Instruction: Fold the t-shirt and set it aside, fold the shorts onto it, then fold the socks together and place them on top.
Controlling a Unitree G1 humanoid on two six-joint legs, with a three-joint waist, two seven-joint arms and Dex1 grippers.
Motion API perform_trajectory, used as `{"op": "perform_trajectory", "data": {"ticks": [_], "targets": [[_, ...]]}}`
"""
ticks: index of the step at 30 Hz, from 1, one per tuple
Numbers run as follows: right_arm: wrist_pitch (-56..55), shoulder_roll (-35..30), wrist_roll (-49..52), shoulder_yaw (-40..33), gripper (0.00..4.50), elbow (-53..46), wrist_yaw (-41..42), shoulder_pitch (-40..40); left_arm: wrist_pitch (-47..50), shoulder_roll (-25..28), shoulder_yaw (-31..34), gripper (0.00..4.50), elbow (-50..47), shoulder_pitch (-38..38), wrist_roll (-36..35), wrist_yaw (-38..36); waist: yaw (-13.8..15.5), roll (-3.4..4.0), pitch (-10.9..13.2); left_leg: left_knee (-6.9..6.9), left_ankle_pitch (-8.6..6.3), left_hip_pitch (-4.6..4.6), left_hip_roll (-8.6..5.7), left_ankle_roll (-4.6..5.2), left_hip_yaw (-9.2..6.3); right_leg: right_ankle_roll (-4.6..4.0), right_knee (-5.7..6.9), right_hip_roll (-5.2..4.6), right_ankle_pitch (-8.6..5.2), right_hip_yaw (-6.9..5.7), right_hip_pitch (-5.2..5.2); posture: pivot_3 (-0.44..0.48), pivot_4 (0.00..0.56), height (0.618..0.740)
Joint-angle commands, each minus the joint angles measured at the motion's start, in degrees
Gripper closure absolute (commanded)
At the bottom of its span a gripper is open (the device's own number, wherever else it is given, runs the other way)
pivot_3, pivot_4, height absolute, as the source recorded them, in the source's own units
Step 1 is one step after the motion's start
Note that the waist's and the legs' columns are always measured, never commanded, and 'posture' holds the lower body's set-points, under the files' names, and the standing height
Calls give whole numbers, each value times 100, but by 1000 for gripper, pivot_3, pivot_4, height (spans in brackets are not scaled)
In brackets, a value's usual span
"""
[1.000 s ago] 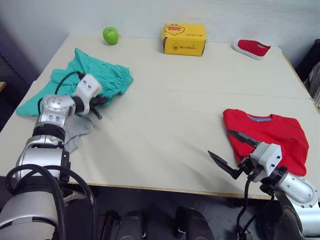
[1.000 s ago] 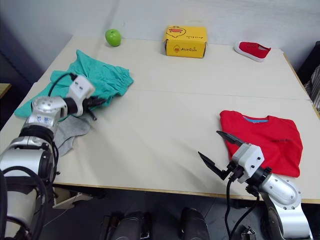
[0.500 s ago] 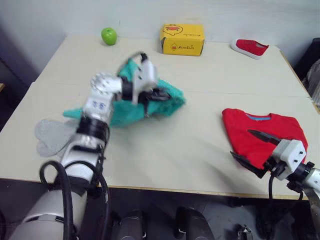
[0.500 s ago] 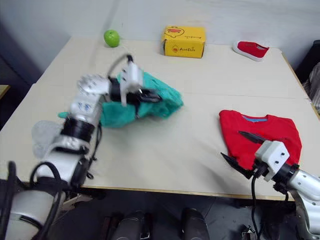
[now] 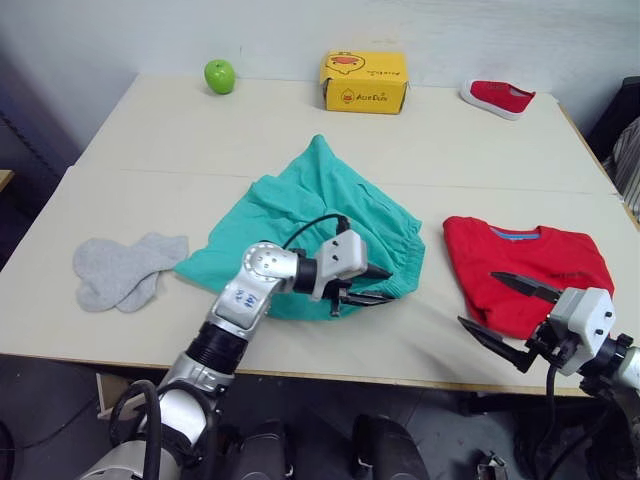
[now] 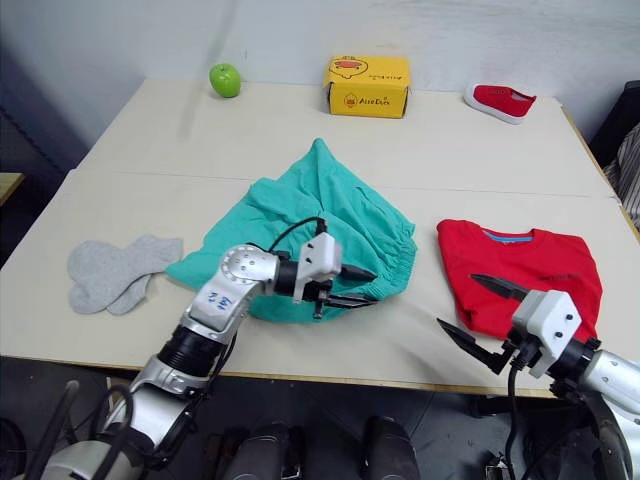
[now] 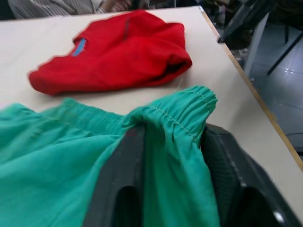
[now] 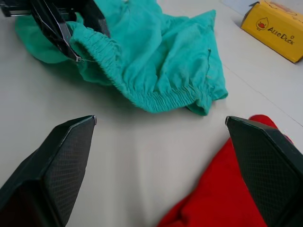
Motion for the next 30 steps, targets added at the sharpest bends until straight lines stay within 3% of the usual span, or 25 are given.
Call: {"op": "perform_trajectory", "data": {"ticks": [1, 3, 7, 11, 16, 21, 26, 30], "targets": [[500, 108, -78, 747, 0, -727, -366, -424, -213, 593, 632, 1379, -566, 181, -758, -653, -45, 10, -5, 0, -3, 2, 8, -6, 1, -6, 0, 6, -1, 0, 0, 0, 150, 740], [665, 205, -324, 1220, 0, -881, -553, -730, -300, 853, 992, 799, -631, 284, -1057, -756, -22, 12, -5, 0, -5, 2, 20, -14, -1, -16, 3, 12, -6, 3, -1, 0, 150, 740], [1126, 433, -776, 2146, 0, -935, -854, -1342, -355, 1639, 1559, 799, -628, 625, -1121, -783, -26, 16, -3, 0, -4, -4, 19, -18, -9, -20, 12, 14, -9, 1, -5, 0, 150, 740], [1246, 522, -1557, 3014, 0, -725, -982, -1669, -1783, 2579, 2065, 799, 53, 1386, -527, -865, -26, 19, -1, 0, -8, -16, 15, -16, -6, -20, 20, 17, -9, -9, -16, 0, 150, 740], [895, 480, -2518, 3439, 0, -385, -1238, -1701, -3212, 3351, 2672, 799, 972, 2395, -235, -767, -38, 17, -1, -2, -12, -36, 14, -12, 26, -19, 31, 15, -8, -5, -63, 0, 150, 740], [539, 368, -3173, 3503, 0, -145, -1366, -1608, -3900, 3661, 2782, 799, 1430, 2699, 41, -439, 10, 15, -2, -2, -19, -37, 14, -8, 27, -19, 22, 10, -8, -4, -68, 0, 150, 740], [222, 358, -3838, 3416, 0, 250, -1721, -1747, -4662, 3608, 2388, 799, 2355, 2119, 812, 237, -16, 14, -3, -2, -20, -33, 17, -11, 31, -19, 27, 12, -8, 0, -71, 0, 150, 740], [46, 409, -4074, 3366, 931, 486, -1896, -1897, -5148, 3488, 1898, 745, 3152, 1553, 1268, 452, -12, 11, -8, -2, -19, -25, 15, -11, 40, -19, 38, 12, -8, 4, -68, 0, 150, 740]]}}
